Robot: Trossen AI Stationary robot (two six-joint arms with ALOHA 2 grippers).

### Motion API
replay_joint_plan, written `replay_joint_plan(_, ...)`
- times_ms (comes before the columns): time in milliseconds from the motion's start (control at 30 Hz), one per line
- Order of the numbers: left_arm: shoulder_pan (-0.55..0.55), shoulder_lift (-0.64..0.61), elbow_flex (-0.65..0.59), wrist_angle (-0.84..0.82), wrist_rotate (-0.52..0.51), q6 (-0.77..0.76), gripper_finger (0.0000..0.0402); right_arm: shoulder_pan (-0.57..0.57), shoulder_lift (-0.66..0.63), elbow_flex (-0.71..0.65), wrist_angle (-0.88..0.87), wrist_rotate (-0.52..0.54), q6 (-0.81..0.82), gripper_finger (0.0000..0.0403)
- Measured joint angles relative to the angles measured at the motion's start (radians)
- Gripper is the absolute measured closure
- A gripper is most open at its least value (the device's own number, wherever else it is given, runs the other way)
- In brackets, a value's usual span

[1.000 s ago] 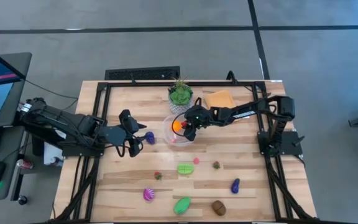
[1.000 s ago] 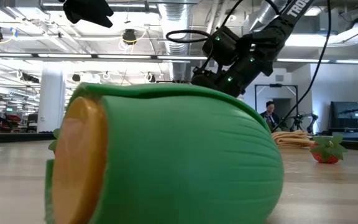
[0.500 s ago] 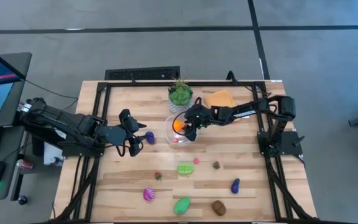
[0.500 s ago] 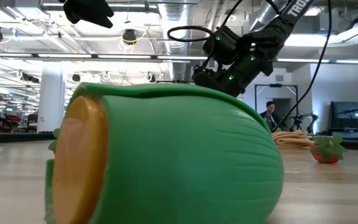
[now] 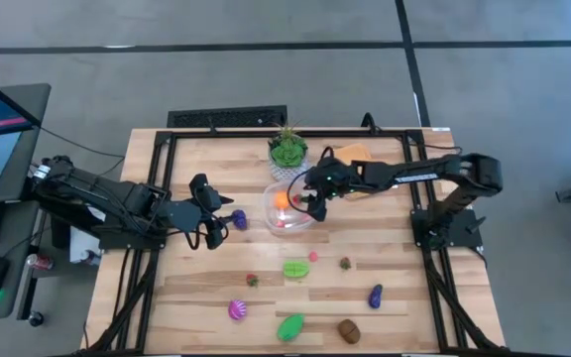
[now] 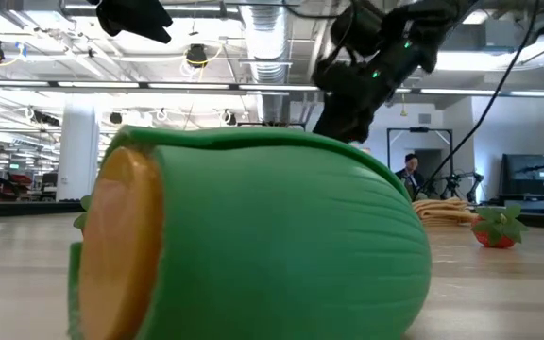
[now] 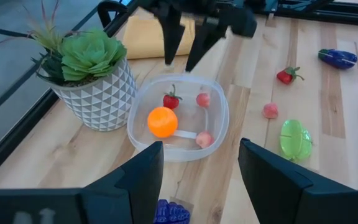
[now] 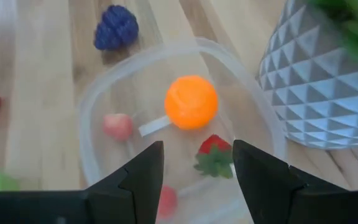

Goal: Pick and placing Produce into tupperware
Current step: Put the right red strawberry into the transparent bin

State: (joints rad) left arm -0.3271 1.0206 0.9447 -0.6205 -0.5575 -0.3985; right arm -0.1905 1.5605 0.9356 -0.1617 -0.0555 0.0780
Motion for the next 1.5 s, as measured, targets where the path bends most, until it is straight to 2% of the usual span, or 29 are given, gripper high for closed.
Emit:
replay_joint_plan(333,0.0,0.0,0.0,-0.051,0.011,0.0,0.0203,0.017,-0.177,0.0,-0.281,0.0,-0.01,0.0186)
replay_joint_plan(567,0.0,0.0,0.0,-0.06,0.022,0.001,0.0203,0.067,-0.258,0.0,-0.386,0.001,-0.009,0.0186)
replay_joint_plan(767,0.0,0.0,0.0,-0.142,0.034,-0.002,0.0203,0.125,-0.338,-0.056,-0.382,0.001,0.029,0.0189)
replay_joint_plan(967,0.0,0.0,0.0,-0.167,0.065,-0.009,0.0203,0.198,-0.445,-0.164,-0.341,0.013,0.147,0.0199)
replay_joint_plan(1233,0.0,0.0,0.0,-0.167,0.091,-0.016,0.0203,0.342,-0.578,-0.293,-0.286,0.116,0.331,0.0214)
replay_joint_plan(1500,0.0,0.0,0.0,-0.167,0.104,-0.022,0.0203,0.5,-0.657,-0.378,-0.266,0.227,0.494,0.0224)
